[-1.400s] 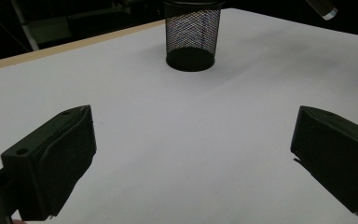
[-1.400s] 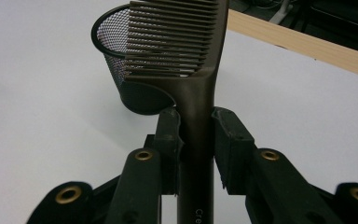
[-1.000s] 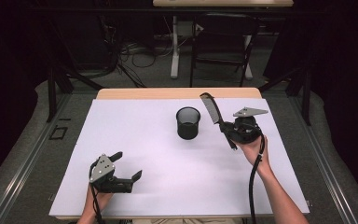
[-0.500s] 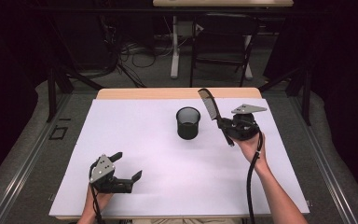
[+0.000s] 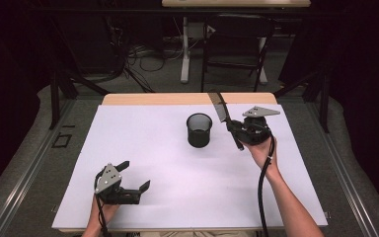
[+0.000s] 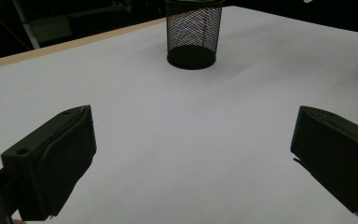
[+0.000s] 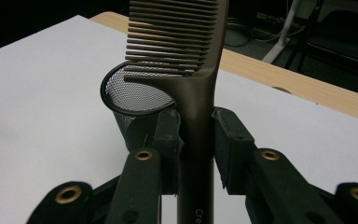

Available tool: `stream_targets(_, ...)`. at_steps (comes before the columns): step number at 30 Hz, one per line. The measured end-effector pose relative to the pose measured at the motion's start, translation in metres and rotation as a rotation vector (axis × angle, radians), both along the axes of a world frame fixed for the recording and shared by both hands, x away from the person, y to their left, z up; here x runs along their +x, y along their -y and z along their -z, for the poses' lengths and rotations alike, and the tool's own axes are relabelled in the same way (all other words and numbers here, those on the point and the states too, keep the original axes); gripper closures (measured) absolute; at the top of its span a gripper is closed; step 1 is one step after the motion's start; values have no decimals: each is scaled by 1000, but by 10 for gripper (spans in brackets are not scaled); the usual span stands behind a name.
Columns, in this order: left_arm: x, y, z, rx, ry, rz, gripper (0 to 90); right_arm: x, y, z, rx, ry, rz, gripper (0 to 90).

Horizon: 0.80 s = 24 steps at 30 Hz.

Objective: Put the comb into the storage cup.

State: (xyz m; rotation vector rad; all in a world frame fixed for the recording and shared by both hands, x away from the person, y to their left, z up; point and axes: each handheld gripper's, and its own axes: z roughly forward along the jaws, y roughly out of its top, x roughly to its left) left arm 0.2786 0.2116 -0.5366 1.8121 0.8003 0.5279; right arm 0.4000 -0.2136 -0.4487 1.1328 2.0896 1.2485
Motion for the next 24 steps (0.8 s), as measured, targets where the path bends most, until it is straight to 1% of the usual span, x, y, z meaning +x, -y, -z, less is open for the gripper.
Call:
stream_targets(5, 0, 0, 0, 2, 0, 0, 1, 3, -3, 0, 3, 6, -5, 727)
stream_targets(7, 0, 0, 0, 2, 0, 0, 1, 4, -4, 0, 16, 12, -3, 728)
stream_targets(10, 0, 0, 0, 1, 0, 1, 1, 5, -5, 0, 23, 19, -1, 728)
stream_targets(24, 0, 0, 0, 0, 0, 0, 1, 10, -10, -1, 36, 52, -1, 728)
